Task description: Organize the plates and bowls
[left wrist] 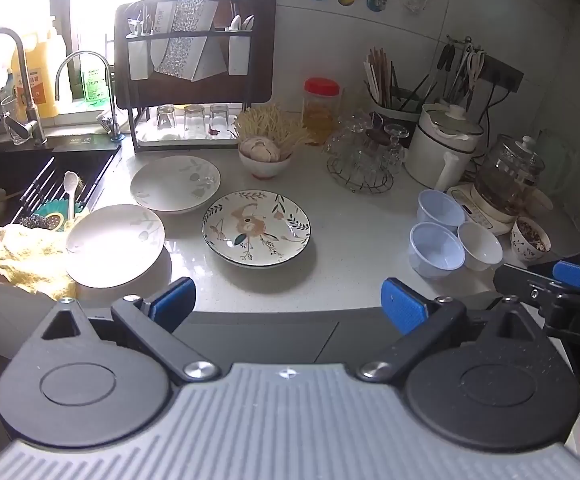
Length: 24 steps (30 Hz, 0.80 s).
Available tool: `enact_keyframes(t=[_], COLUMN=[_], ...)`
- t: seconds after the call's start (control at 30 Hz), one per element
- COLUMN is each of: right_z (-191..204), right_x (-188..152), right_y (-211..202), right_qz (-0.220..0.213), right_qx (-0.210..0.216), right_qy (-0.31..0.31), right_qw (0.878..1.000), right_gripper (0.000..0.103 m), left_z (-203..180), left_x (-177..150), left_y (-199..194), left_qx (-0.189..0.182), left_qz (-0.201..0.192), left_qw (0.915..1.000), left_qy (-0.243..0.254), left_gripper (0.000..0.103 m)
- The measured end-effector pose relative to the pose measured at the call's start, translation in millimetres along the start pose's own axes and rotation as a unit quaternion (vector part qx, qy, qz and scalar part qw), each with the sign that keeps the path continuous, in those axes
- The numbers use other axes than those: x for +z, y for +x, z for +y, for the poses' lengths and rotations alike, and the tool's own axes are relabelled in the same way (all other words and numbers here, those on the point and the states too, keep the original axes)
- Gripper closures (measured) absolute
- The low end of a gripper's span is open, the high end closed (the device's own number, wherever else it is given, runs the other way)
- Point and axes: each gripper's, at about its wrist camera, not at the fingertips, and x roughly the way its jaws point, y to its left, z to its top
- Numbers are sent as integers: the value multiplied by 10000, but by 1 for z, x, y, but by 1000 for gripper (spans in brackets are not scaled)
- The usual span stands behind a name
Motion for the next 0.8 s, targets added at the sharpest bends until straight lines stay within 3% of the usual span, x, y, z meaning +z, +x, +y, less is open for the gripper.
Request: enact_keyframes(t=[0.8], right_z=[3], right_x=[-6], right_y=[0], right_qz=[-67], right_qx=[50], right_qy=[-98], right_qw=[9999], right_gripper=[0], left_z=[-5], left_x=[-10], left_y=[2], left_qx=[94], left_qz=[15], left_qw=[9999], left_qy=[-79], left_gripper=[2])
